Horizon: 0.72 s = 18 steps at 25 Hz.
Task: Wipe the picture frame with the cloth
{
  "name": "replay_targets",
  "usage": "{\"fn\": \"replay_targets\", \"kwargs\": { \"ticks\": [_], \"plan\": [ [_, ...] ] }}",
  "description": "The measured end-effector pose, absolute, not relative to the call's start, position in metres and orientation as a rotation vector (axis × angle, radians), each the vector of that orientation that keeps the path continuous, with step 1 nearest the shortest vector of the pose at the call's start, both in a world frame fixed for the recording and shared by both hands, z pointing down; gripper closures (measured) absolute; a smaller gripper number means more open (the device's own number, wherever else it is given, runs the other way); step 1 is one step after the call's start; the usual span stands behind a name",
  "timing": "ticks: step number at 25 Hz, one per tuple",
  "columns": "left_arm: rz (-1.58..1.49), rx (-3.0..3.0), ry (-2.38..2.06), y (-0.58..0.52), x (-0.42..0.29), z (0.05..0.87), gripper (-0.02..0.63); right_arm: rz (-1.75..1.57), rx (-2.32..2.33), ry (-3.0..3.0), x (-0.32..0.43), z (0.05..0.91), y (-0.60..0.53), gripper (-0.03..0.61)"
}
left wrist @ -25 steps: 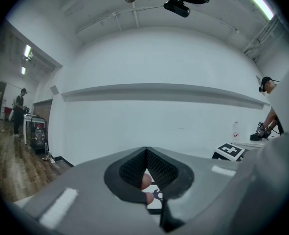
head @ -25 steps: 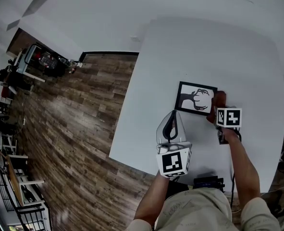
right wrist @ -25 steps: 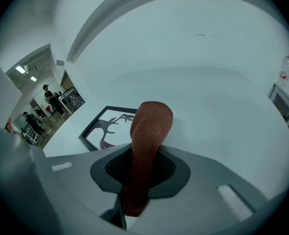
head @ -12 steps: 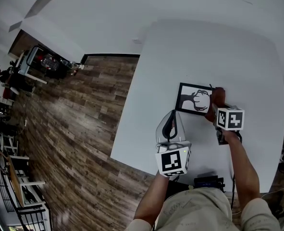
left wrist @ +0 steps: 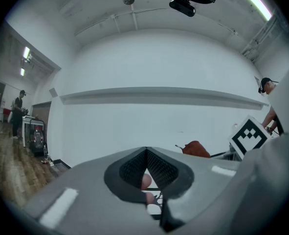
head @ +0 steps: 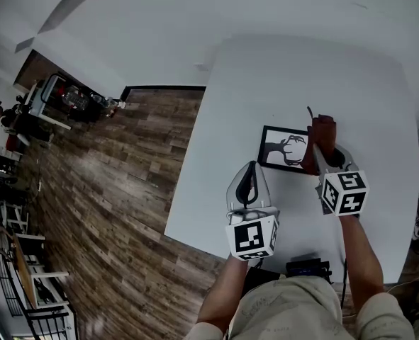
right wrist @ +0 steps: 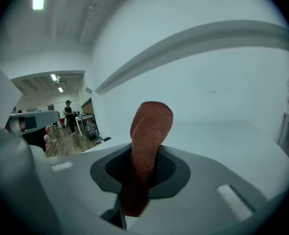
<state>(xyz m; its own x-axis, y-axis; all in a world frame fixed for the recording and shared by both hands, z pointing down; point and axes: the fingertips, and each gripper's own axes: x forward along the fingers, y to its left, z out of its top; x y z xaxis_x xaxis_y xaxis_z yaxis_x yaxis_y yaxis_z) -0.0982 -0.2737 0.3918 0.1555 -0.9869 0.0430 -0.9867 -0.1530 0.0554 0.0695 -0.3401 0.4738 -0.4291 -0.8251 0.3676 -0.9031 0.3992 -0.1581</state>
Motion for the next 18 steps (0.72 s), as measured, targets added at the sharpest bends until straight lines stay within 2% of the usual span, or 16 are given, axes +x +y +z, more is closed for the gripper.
{"fn": "replay_targets", "kwargs": {
  "ticks": [10,18],
  "plan": [
    [-0.023,2.357,-2.013,-0.269,-0.096,0.379,0.613,-0.075,1.628,-2.611,0.063,0.393,-0.301,0.480],
    [-0.031,2.355,-2.034,-0.258,-0.099,0.374,0.613,-0.123,1.701,-2.712,0.064,0.370,-0.265,0.480]
  ]
}}
